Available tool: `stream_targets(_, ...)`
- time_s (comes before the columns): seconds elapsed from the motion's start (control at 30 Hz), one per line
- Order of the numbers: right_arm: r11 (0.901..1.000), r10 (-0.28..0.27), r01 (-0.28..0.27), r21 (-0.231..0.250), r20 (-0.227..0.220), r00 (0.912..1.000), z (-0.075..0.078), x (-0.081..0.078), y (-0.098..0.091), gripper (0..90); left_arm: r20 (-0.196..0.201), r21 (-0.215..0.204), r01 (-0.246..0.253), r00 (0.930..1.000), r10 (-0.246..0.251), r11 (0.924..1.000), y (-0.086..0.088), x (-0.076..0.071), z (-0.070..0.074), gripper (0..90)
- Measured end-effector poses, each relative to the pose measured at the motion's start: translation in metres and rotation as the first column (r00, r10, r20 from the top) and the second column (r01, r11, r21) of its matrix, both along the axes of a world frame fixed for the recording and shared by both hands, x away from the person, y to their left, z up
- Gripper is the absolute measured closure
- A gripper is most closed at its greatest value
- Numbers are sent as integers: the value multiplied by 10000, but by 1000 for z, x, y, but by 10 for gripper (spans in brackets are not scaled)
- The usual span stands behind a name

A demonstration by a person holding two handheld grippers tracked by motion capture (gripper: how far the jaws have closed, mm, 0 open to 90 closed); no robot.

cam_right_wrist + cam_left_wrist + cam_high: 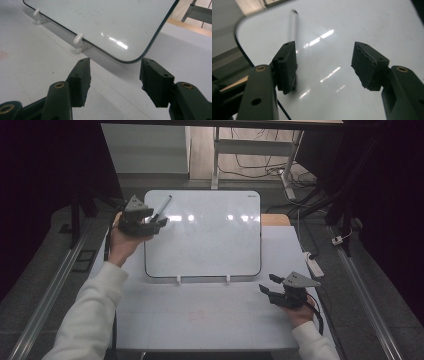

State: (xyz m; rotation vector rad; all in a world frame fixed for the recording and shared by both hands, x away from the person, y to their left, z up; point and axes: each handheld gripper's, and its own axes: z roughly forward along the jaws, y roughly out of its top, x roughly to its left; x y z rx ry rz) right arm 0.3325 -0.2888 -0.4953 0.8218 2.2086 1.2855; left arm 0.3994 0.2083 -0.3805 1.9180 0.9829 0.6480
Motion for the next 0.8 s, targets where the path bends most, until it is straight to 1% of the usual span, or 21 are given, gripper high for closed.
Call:
stream_targets(0.03,10000,-21,21,18,-30,10000,0,0,-1,422,-82,-115,185,9998,-185,9998,1,-10,-7,365)
stream_targets(0.1,10000,17,-17,55,-36,10000,1,0,-2,421,-244,-257,387,9989,-394,9989,0,-23,-16,360)
stream_targets(0.13,10000,24,-23,56,-40,10000,1,0,-3,421,-302,-228,493,9983,-500,9985,0,-30,-22,353)
stream_targets(0.23,9999,51,-51,124,-13,10000,2,0,-5,421,-505,-430,756,9957,-777,9962,0,-52,-39,343)
stream_targets(0.33,9999,66,-65,114,-35,10000,2,0,-7,421,-638,-499,865,9939,-896,9950,3,-70,-54,338)
stream_targets(0.4,10000,77,-77,61,-53,10000,1,1,-9,421,-766,-634,923,9923,-971,9937,5,-80,-62,336)
stream_targets(0.53,10000,73,-73,66,-35,10000,1,1,-11,421,-960,-809,1035,9892,-1111,9913,10,-98,-75,335)
stream_targets(0.63,10000,59,-59,69,-1,10000,2,1,-12,421,-1114,-726,1090,9869,-1167,9914,12,-108,-83,334)
stream_targets(0.73,9998,51,-53,196,86,10000,5,1,-13,421,-1178,-875,1031,9866,-1131,9908,15,-114,-87,331)
stream_targets(0.77,9997,43,-46,219,138,9999,7,0,-13,422,-1219,-963,1043,9858,-1157,9899,16,-114,-88,331)
stream_targets(0.8,9998,50,-55,213,212,9998,9,0,-13,422,-1274,-960,1051,9849,-1169,9898,16,-114,-90,331)
